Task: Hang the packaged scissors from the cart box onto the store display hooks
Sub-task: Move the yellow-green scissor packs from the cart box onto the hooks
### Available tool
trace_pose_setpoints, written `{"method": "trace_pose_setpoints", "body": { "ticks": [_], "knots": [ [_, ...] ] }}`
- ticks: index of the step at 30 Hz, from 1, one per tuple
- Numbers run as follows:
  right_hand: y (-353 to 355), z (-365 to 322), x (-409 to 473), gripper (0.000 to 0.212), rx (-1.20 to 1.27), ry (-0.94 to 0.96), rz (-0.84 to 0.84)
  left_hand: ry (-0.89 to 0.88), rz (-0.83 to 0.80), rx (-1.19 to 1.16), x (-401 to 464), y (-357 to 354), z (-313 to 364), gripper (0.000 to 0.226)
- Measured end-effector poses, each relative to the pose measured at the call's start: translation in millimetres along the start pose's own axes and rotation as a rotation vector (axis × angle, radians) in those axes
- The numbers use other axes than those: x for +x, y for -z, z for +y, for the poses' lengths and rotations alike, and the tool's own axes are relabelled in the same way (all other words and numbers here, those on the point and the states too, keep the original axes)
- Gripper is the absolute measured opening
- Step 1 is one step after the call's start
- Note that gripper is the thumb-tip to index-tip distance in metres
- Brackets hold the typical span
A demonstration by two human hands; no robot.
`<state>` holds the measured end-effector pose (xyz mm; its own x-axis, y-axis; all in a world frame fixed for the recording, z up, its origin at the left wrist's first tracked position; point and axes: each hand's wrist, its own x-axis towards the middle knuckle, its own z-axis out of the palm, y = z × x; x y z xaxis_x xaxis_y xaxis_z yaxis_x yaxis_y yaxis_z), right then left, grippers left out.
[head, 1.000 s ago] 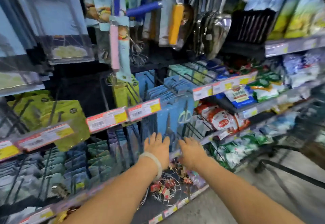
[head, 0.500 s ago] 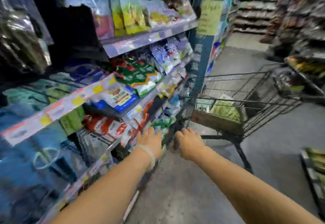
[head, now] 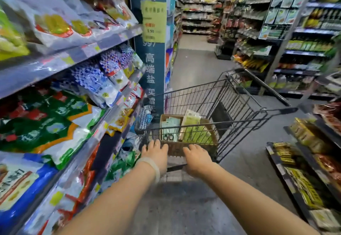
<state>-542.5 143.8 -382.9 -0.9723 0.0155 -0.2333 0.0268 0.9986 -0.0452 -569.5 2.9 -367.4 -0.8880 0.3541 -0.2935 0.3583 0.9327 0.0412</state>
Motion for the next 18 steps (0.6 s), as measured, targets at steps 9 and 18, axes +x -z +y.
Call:
{"method": "trace_pose_setpoints", "body": {
  "ticks": [9,18],
  "knots": [
    [49,61,151,0.048,0.130,-0.173,0.007,-0.125,-0.039,0.043,181,53,-18,0.059],
    [36,161,291,0.052,0.176,-0.281,-0.130,-0.127,-0.146,-0.061,323,37,-7,0.058]
  ]
}}
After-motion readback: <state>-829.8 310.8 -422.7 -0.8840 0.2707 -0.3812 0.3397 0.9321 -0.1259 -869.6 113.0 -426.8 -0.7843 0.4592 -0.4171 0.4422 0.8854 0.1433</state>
